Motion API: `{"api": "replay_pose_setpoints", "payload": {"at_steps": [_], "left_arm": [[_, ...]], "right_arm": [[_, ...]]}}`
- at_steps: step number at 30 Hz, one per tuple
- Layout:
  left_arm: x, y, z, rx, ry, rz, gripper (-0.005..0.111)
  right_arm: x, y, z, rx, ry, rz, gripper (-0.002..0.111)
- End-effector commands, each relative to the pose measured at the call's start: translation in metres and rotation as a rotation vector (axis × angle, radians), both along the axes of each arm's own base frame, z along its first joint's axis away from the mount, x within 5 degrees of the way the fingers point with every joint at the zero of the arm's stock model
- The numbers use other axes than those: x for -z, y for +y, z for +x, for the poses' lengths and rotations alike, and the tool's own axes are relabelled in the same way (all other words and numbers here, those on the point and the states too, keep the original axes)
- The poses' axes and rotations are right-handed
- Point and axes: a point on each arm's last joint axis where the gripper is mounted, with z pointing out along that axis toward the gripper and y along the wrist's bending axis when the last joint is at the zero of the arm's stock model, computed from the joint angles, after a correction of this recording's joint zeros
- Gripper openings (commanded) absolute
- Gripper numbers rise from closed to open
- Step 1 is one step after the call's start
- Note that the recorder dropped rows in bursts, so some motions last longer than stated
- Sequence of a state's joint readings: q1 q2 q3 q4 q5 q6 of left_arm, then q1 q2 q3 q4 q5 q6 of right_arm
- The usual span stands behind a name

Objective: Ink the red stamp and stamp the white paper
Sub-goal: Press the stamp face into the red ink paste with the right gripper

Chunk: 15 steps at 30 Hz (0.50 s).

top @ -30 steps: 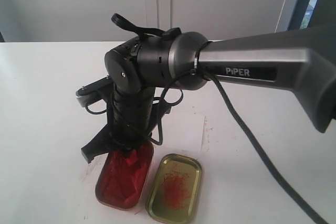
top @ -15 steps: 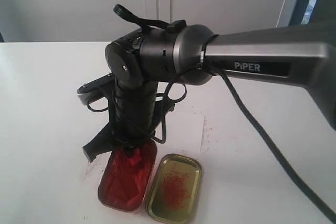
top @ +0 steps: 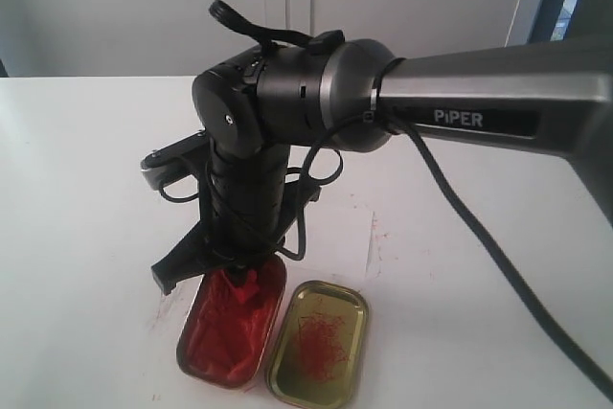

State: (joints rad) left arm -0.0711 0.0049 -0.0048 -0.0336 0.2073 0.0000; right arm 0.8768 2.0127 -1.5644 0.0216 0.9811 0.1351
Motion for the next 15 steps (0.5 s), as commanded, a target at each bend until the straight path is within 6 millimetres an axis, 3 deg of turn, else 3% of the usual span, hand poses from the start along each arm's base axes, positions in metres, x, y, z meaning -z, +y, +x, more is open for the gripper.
{"api": "replay_pose_setpoints", "payload": {"at_steps": [1,15], "left_arm": [[0.0009,0.0001,0.0000,-0.001,-0.005,0.000,0.000],[0.0009,0.0001,0.0000,-0.001,-0.005,0.000,0.000]], "right_arm": [[-0.0070,-0.0007,-0.0006,0.001,-0.016,0.017,0.000],[-0.0073,0.0002,0.0001,-0.008,-0.026,0.025,0.000]]}}
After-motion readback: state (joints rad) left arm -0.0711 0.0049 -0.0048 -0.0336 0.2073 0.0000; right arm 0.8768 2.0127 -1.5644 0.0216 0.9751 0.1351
